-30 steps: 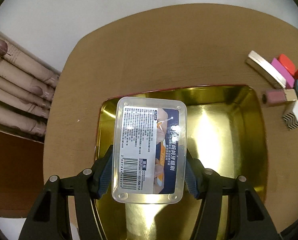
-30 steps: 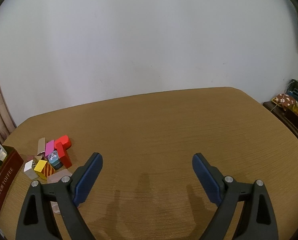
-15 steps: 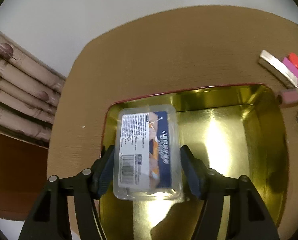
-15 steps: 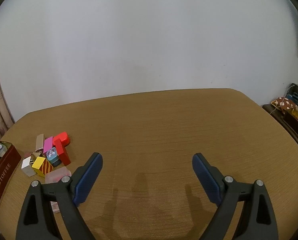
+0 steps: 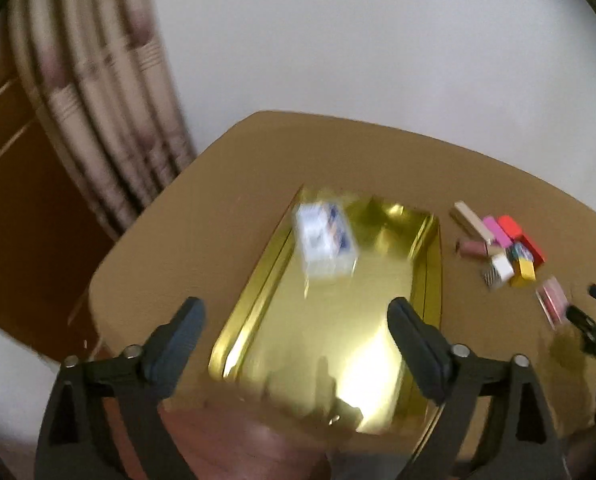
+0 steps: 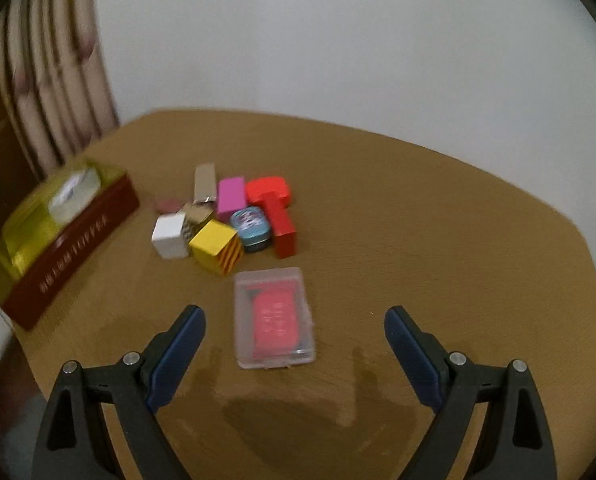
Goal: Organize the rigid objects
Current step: 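Grasp the clear box holding a red card with the right gripper, then lower the red-card box into the tin beside the first box, open right gripper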
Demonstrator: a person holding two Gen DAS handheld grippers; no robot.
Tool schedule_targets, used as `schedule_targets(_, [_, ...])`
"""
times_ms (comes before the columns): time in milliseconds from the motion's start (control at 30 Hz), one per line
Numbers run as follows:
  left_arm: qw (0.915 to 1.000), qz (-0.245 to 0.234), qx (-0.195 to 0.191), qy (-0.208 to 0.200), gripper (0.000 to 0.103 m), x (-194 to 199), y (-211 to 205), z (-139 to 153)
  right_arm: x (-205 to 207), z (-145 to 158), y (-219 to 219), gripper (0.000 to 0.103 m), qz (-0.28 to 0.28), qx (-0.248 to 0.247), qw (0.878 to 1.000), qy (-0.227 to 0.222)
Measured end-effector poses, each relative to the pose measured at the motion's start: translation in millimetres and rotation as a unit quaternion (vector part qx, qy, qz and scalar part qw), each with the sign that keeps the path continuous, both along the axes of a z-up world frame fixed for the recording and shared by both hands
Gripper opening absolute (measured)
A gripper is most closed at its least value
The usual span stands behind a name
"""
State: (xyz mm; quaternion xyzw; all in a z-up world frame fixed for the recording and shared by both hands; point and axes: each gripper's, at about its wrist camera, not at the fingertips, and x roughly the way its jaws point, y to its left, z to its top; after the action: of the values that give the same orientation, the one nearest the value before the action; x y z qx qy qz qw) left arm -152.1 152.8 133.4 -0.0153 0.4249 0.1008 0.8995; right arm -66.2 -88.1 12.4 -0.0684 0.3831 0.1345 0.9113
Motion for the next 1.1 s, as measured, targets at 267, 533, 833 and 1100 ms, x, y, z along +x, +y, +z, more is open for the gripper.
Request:
schedule_targets(267, [0.9946, 0.058, -0.062, 0.059, 0.091, -83.7, 17.8, -49.2, 33.6, -19.7, 18.0, 0.092, 0.013, -0.035, 0.996, 0.076])
schedule_targets(533, [0.9911, 0.079, -0.069, 0.082, 0.091, -104.3, 22.5, -72.5, 53.3, -34.0, 16.9, 0.054, 0.004, -0.032, 0.991, 0.132])
schedule_targets(833, [0.9983, 0.028, -0.001, 0.051, 0.091, -120.5, -9.3, -73.0, 43.4, 81.8, 91.8, 0.054, 0.111, 0.141, 0.975, 0.13])
schedule_targets(1100, [0.9982, 0.044, -0.02, 0.035, 0.091, -126.3, 11.5, -66.8, 88.8, 70.3, 233.5, 0.054, 0.138, 0.111, 0.965, 0.195])
